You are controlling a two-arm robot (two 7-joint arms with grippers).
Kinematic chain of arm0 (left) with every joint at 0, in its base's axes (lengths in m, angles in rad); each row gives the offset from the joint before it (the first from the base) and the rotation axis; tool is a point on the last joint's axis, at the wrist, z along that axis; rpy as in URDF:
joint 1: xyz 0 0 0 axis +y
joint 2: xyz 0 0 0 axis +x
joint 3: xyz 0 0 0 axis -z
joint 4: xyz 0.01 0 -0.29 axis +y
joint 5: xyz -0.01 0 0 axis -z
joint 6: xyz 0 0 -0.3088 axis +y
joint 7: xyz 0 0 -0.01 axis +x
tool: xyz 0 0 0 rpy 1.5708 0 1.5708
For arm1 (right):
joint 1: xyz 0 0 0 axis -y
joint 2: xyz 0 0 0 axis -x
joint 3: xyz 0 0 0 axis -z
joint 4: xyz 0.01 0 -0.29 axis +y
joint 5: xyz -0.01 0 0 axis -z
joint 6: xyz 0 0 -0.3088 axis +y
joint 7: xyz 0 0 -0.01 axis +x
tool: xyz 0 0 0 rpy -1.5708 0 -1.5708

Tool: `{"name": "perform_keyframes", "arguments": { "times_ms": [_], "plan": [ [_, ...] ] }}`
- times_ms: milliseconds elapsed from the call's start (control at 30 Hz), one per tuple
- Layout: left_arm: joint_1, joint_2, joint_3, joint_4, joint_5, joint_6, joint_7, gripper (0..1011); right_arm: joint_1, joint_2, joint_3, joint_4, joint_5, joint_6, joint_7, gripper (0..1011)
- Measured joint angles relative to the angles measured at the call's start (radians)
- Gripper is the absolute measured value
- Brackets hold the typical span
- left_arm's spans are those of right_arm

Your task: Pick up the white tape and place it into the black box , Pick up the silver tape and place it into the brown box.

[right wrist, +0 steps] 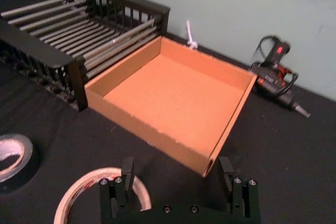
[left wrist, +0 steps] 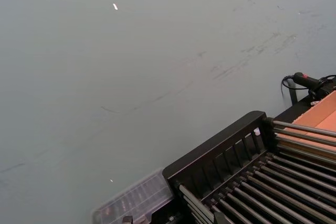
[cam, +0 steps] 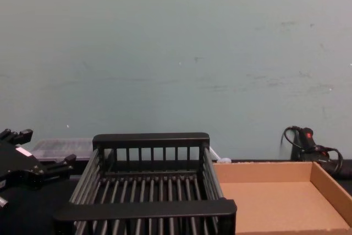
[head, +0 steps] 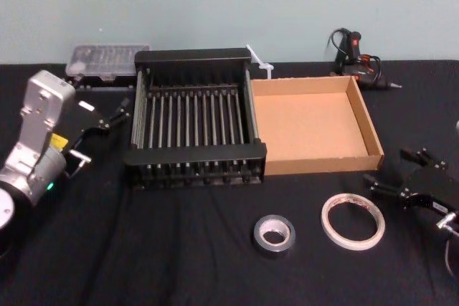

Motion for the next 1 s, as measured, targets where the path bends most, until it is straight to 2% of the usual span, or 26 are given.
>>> {"name": "perform_keyframes", "arguments": {
  "times_ms": [167,500,1000],
  "plan": [
    [0.000,0.000,0.000,0.000,0.000,0.000,0.000,1001,-0.004,-0.004,0.000,-0.001,0.000,0.048,0.013,1002],
    [0.000,0.000,0.000,0.000,0.000,0.000,0.000,1001,0.010,-0.021,-0.006,0.022,-0.016,0.102,0.050,1002],
    [0.000,0.000,0.000,0.000,0.000,0.000,0.000,1001,0.031,-0.060,-0.025,0.065,-0.065,0.126,0.090,1002]
  ]
}}
